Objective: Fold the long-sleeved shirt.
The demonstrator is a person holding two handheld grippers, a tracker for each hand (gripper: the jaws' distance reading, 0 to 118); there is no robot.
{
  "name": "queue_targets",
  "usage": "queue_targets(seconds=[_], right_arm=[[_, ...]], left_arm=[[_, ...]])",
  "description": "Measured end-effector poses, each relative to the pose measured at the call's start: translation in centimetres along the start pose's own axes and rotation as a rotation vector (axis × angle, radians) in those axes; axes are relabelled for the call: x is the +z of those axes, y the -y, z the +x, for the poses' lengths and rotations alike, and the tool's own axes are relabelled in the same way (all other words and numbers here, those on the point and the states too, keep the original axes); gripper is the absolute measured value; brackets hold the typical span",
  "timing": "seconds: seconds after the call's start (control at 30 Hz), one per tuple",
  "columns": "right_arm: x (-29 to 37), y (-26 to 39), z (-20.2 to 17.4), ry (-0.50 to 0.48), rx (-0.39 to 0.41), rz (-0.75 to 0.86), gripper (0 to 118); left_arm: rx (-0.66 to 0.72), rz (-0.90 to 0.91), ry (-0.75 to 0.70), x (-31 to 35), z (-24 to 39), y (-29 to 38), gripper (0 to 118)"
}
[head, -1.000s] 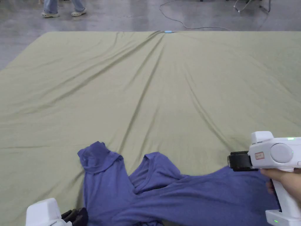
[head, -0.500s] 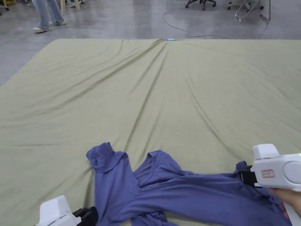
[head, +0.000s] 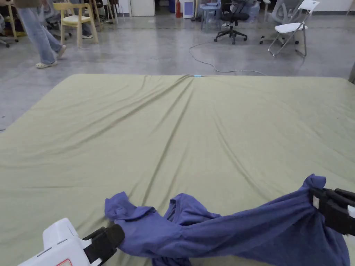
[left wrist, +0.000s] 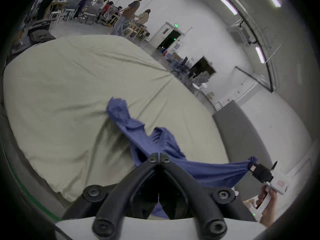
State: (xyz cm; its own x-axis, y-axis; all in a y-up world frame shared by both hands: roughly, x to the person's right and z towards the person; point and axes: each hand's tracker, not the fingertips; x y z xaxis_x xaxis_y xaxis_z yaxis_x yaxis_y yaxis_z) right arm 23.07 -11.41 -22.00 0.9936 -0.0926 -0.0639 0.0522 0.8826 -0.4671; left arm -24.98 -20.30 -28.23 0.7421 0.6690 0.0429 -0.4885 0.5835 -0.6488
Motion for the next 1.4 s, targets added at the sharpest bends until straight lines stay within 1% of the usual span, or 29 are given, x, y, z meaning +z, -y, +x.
queue_targets(seconds=[0.13,0.23,0.33,0.4,0.43,0.5,0.57,0.63,0.7,0.73,0.8,0.87,0.93,1.1,1.17,1.23,1.33,1.4], right_arm=[[2.8,-3.9,-1.0,-0.001,-0.002,0.116,9],[3.8,-7.9,-1.5,-0.001,0.044,0.179,9],[4.7,-12.2,-1.7,0.015,0.055,0.235,9],[5.0,-15.4,-1.6,0.056,0.092,0.279,9],[5.0,-16.8,-1.6,0.064,0.103,0.290,9],[4.6,-20.3,-1.0,0.059,0.093,0.299,9],[3.9,-23.6,-0.6,0.058,0.085,0.304,9],[2.8,-27.0,-0.1,0.062,0.079,0.304,9],[1.6,-30.2,0.0,0.074,0.091,0.296,9],[0.9,-31.8,0.2,0.082,0.085,0.291,9],[-0.5,-34.7,0.6,0.092,0.081,0.288,9],[-2.0,-37.8,1.0,0.086,0.070,0.282,9],[-3.6,-40.5,1.6,0.074,0.049,0.276,9],[-7.6,-46.4,2.5,0.068,0.011,0.280,9],[-9.4,-47.7,2.9,0.071,0.000,0.285,9],[-11.2,-48.5,3.1,0.095,0.000,0.285,9],[-14.4,-48.9,4.3,0.109,-0.002,0.278,9],[-16.7,-48.6,5.3,0.139,-0.024,0.257,9]], left_arm=[[0.031,0.072,0.113,0.5,1.9,-2.5,0],[0.018,0.115,0.150,0.1,4.1,-5.0,0],[0.056,0.170,0.235,0.0,5.9,-8.1,0],[0.075,0.219,0.283,0.1,7.2,-10.6,0],[0.085,0.237,0.303,0.0,7.8,-11.8,0],[0.109,0.271,0.354,-0.1,9.7,-14.3,0],[0.099,0.297,0.404,-0.7,11.1,-17.0,0],[0.098,0.316,0.412,-1.4,12.8,-20.0,0],[0.130,0.324,0.467,-1.9,14.1,-23.3,0],[0.142,0.345,0.475,-2.1,14.8,-24.8,0],[0.121,0.373,0.487,-2.4,16.2,-27.9,0],[0.114,0.399,0.502,-2.8,17.9,-30.8,0],[0.118,0.416,0.488,-3.3,19.6,-33.7,0],[0.067,0.473,0.451,-5.4,23.9,-39.8,0],[0.063,0.482,0.456,-6.7,24.7,-41.8,0],[0.028,0.512,0.427,-7.8,25.5,-43.1,0],[-0.001,0.540,0.416,-9.9,25.2,-44.4,0],[-0.021,0.553,0.404,-11.4,24.6,-44.7,0]])
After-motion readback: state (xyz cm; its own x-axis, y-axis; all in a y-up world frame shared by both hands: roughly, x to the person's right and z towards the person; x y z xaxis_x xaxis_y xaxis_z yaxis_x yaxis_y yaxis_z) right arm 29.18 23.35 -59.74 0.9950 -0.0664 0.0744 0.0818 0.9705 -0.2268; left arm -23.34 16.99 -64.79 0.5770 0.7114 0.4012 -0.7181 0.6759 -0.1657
